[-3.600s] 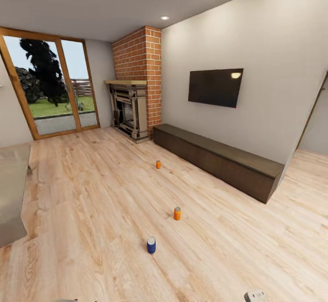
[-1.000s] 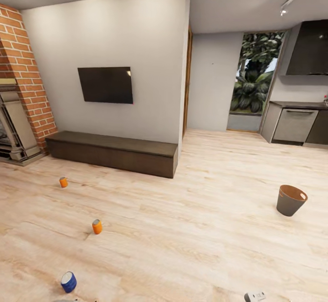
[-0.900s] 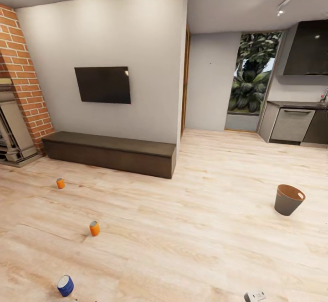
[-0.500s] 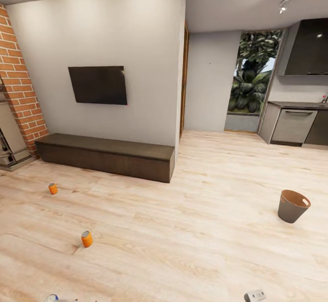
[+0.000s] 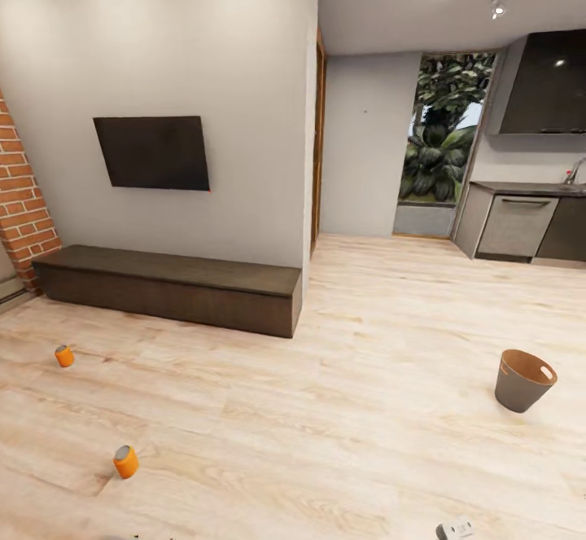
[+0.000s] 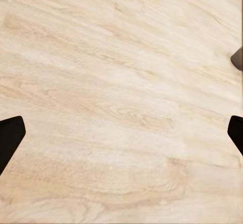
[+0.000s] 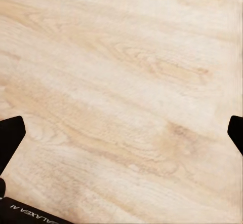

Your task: Put the three can of soda from the living room inside the tash can in the kitchen.

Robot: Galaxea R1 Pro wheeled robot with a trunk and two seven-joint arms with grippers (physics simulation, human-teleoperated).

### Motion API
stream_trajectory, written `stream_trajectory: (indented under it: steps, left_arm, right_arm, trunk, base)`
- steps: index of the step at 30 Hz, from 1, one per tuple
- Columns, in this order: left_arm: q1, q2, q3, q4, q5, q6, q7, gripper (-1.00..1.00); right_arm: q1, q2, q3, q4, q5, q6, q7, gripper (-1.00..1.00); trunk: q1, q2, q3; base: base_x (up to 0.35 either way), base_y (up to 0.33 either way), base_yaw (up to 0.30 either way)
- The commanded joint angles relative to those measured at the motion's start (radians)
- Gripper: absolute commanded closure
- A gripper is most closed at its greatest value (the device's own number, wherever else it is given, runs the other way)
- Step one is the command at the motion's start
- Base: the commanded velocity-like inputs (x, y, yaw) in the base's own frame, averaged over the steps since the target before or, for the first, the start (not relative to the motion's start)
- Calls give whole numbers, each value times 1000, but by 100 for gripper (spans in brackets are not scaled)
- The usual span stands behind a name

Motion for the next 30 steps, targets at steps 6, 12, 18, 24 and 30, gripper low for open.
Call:
stream_trajectory:
  steps: [6, 12, 18, 24, 30]
  left_arm:
    - [-1, 0, 0, 0, 0, 0, 0, -100]
    - [0, 0, 0, 0, 0, 0, 0, -100]
    - [0, 0, 0, 0, 0, 0, 0, -100]
    - [0, 0, 0, 0, 0, 0, 0, -100]
    - [-1, 0, 0, 0, 0, 0, 0, -100]
  right_arm:
    - [0, 1, 0, 0, 0, 0, 0, -100]
    - [0, 0, 0, 0, 0, 0, 0, -100]
    - [0, 0, 1, 0, 0, 0, 0, -100]
    - [0, 0, 0, 0, 0, 0, 0, -100]
    - [0, 0, 0, 0, 0, 0, 0, -100]
  trunk:
    - [0, 0, -2]
    - [0, 0, -5]
    - [0, 0, -7]
    - [0, 0, -9]
    - [0, 0, -12]
  base:
    - [334, -74, -246]
    - [335, -37, -257]
    - [340, -7, -259]
    - [342, -1, -260]
    - [342, 0, -260]
